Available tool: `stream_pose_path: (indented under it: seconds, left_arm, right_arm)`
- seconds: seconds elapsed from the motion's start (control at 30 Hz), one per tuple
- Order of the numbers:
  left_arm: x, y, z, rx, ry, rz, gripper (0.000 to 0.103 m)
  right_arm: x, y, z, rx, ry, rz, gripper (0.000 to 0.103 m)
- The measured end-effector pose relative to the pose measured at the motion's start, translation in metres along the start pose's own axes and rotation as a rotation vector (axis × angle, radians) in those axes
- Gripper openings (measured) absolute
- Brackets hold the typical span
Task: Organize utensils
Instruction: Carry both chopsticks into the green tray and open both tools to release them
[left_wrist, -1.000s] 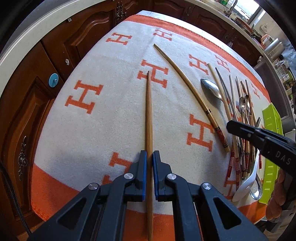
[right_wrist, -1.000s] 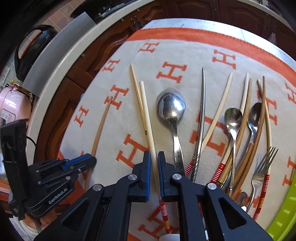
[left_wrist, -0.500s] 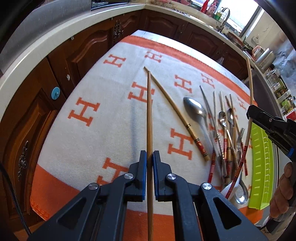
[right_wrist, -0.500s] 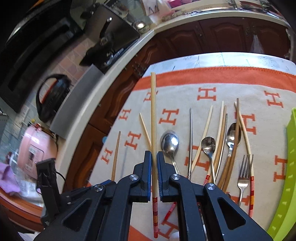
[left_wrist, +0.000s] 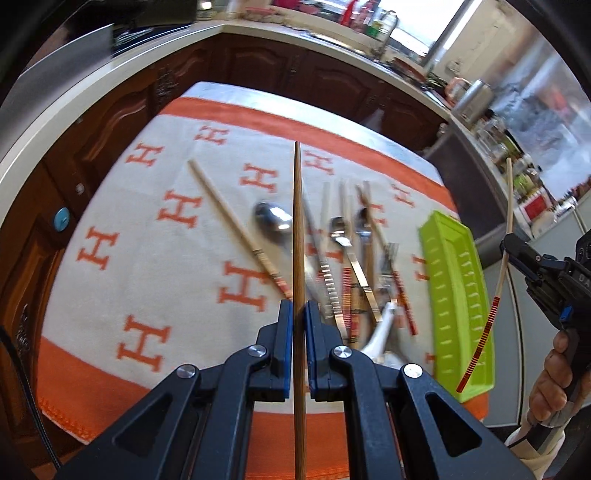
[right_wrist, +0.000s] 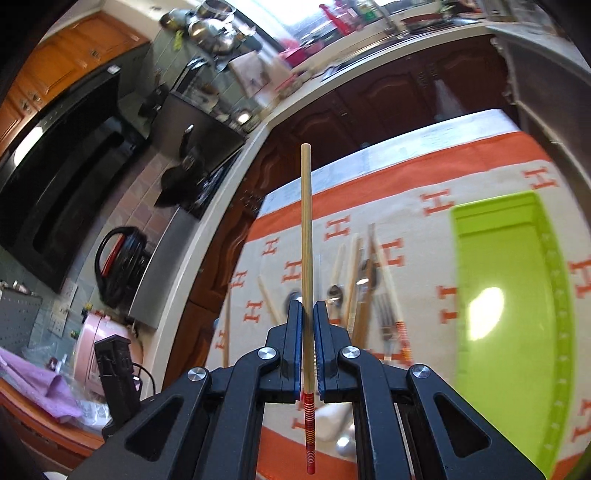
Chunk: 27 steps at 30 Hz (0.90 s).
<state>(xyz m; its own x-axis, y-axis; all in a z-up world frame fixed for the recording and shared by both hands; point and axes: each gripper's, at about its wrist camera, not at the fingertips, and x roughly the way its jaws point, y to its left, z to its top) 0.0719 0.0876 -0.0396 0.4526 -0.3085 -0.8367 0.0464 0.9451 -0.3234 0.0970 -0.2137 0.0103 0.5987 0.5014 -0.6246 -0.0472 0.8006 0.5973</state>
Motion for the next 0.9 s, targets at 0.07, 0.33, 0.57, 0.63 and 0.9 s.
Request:
stream_pose_path:
  seconds: [0.07,0.33,0.57,0.63,0.9]
  left_arm:
    - [-0.001,-0.024,0.005,0.038,-0.004,-0.039,0.004]
    - [0.024,-0.139,0.024,0.178,0.014,-0.187,0.004]
    - [0.078,-0.211,0.010,0.194,0.089,-0.262,0.004]
    - [0.103,-0.218,0.002,0.172,0.137,-0.251,0.004]
    - [0.140,-0.219,-0.029,0.212,0.252,-0.194,0.018]
  right_arm:
    - [-0.027,-0.014,0.007,0.012,-0.038,-0.041,0.006]
    - [-0.087,-0.061,0.024,-0.044,-0.076,-0.305,0.006]
    - [-0.064,-0.113,0.017,-0.035,0.071,-0.411,0.006]
    - [-0.054,-0.126,0.012,-0.020,0.108,-0.411,0.006]
    - [-0.058,-0.171,0.005,0.059,0.095,-0.411,0.029]
